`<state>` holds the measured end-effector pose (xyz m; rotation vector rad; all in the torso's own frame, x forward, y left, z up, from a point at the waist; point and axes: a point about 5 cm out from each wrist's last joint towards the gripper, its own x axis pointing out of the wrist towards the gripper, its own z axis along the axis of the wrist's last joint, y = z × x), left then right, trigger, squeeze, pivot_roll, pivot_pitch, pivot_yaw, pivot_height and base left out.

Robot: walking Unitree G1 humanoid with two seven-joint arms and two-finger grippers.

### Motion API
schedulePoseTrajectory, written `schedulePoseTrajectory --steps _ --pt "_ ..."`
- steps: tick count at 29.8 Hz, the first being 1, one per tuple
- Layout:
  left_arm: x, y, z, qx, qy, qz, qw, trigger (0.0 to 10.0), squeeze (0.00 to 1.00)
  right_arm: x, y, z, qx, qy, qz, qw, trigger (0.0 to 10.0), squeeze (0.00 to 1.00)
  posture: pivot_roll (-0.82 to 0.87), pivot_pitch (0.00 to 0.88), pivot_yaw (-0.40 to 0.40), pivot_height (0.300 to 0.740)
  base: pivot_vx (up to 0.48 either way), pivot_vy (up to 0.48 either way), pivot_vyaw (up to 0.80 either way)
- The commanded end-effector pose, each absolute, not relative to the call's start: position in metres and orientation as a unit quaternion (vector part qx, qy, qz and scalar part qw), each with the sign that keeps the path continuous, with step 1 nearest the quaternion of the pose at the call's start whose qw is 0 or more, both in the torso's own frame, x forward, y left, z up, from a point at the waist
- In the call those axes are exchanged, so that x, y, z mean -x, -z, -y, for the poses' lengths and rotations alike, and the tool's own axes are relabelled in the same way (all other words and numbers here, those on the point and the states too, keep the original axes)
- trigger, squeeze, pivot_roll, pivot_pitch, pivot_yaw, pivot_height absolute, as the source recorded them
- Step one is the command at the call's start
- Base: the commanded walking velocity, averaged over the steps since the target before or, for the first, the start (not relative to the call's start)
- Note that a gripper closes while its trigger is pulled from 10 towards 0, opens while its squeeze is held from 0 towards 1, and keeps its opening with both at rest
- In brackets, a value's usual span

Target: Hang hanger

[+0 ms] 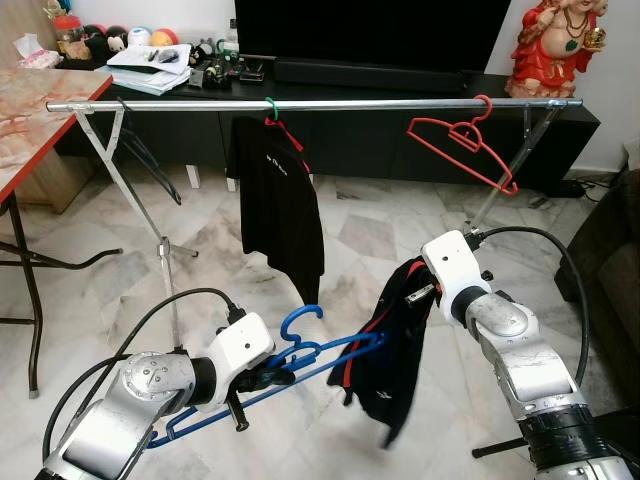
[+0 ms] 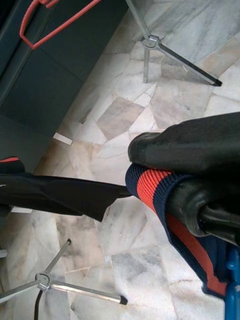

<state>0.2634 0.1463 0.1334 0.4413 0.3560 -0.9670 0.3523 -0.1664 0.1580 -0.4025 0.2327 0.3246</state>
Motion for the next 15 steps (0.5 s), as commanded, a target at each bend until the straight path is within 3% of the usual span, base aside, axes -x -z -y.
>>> schedulePoseTrajectory --steps 1,7,13,15 --pt "-0.268 -0.138 -0.147 -0.215 0.446 -0.154 0.855 10.0 0.00 -0.351 -0.167 0.162 0.198 -0.164 -0.096 0.962 10.0 0.00 0.00 0.117 -0.085 0.740 0.000 0.000 0.00" --pt "-0.275 -0.142 -0.130 -0.178 0.441 -0.121 0.871 10.0 0.00 -0.349 -0.171 0.150 0.188 -0.182 -0.090 0.961 10.0 0.00 -0.01 0.119 -0.085 0.740 0.000 0.000 0.00" --pt "-0.270 -0.133 -0.126 -0.192 0.451 -0.140 0.860 10.0 0.00 -0.347 -0.175 0.144 0.179 -0.190 -0.085 0.961 10.0 0.00 -0.01 0.122 -0.085 0.740 0.000 0.000 0.00" --pt "-0.276 -0.132 -0.127 -0.197 0.422 -0.133 0.875 10.0 0.00 -0.347 -0.177 0.140 0.176 -0.196 -0.082 0.961 10.0 0.00 -0.01 0.123 -0.085 0.740 0.000 0.000 0.00"
